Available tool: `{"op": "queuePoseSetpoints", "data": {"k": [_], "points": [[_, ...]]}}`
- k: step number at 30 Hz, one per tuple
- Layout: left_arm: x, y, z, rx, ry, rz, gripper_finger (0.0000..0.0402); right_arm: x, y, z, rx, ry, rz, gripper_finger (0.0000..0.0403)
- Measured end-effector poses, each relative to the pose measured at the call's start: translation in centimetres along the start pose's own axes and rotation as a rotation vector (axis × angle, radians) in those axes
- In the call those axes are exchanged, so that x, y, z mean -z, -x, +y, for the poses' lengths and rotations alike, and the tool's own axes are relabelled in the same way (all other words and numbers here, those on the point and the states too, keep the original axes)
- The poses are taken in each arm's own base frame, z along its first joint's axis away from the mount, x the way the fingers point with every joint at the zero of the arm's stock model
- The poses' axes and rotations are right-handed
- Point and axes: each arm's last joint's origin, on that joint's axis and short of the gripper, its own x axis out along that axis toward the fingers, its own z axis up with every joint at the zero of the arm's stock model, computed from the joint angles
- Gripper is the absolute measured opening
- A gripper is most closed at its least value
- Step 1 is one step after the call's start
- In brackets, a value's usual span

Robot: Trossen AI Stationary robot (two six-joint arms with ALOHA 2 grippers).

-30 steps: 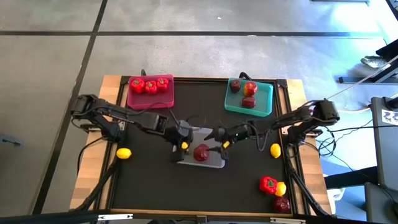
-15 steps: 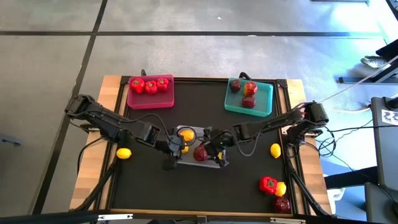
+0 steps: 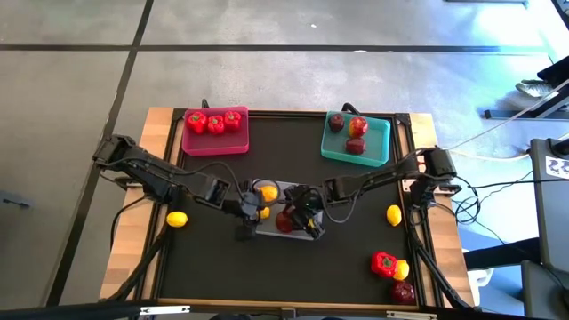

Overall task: Sort produce into baskets
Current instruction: Put the apple into the blue bin

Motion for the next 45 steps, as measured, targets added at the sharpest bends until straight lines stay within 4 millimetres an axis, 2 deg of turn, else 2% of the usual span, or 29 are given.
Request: {"op": "queuePoseSetpoints", "data": {"k": [10,21,29,37,45], "points": [[-0.5,0.0,0.1,0.004,0.013,-0.047,0.0294,2.3,-1.2,-2.0,-0.135,-0.128,-0.038,0.032],[-0.5,0.0,0.1,0.0,0.006,-0.047,0.0294,2.5,-1.3,-2.0,-0.136,-0.143,-0.022,0.0223],[-0.5,0.0,0.1,-0.001,0.003,-0.047,0.0294,2.3,-1.1,-2.0,-0.111,-0.183,-0.012,0.0227],[-0.5,0.0,0.1,-0.001,-0.006,-0.047,0.0294,1.5,1.2,-2.1,-0.06,-0.255,-0.012,0.0228],[-0.5,0.0,0.1,-0.002,-0.012,-0.049,0.0294,0.5,4.7,-2.0,0.009,-0.283,0.007,0.0228]]}}
